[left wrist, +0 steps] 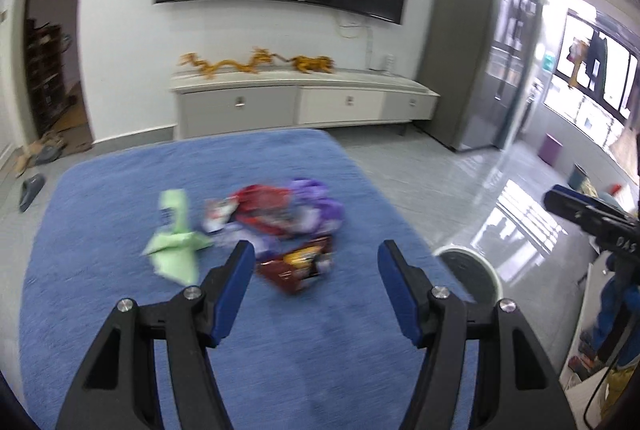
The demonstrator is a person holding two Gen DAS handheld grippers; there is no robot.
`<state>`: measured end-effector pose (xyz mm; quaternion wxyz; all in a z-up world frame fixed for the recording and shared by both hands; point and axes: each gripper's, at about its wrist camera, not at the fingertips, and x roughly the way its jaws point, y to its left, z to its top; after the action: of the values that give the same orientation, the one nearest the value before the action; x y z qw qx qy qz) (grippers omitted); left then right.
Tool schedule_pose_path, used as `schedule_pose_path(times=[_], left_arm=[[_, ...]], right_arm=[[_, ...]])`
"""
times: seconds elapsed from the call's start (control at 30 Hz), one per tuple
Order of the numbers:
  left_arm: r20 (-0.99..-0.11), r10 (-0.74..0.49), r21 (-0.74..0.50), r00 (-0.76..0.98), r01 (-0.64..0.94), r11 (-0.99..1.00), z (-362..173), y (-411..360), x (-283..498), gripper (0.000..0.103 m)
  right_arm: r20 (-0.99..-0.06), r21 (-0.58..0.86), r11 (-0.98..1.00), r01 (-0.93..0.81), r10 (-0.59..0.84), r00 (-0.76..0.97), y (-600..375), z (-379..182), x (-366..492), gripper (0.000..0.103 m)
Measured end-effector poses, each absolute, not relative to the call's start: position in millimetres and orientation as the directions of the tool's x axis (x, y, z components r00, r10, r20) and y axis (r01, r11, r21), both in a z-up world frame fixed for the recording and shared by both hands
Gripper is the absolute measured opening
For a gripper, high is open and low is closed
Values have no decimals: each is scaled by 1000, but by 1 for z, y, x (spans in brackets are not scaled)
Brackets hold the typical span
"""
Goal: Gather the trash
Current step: 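Return both tools to the table above the remaining wrappers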
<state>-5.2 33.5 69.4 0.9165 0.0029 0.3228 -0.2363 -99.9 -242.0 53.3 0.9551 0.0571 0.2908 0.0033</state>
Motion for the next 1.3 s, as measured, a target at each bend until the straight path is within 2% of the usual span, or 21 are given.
schedule_pose_path(times=[0.23, 0.43, 0.93, 1.13, 1.3], left_arm=[[-616, -342, -176, 710, 299, 938, 56, 115, 6, 62], [-640, -294, -187, 710, 227, 956, 43, 151, 14, 62], [-685, -295, -195, 666, 223, 955, 15, 148, 64, 62], [-696, -306, -207, 649, 226, 952, 6, 139, 90, 62], [-695, -321, -207, 644, 248, 946, 2, 127, 111, 62]], right_arm=[[-563, 92, 995, -28, 76, 823, -209, 55, -87, 61], [-584, 82, 994, -72, 106, 805, -188, 49, -74, 61], [-677, 150, 964, -221, 263, 688, -143, 4, -15, 61], [-693, 149, 936, -319, 329, 641, -114, -9, 5, 66], [-697, 128, 903, -409, 376, 611, -89, -15, 20, 75]])
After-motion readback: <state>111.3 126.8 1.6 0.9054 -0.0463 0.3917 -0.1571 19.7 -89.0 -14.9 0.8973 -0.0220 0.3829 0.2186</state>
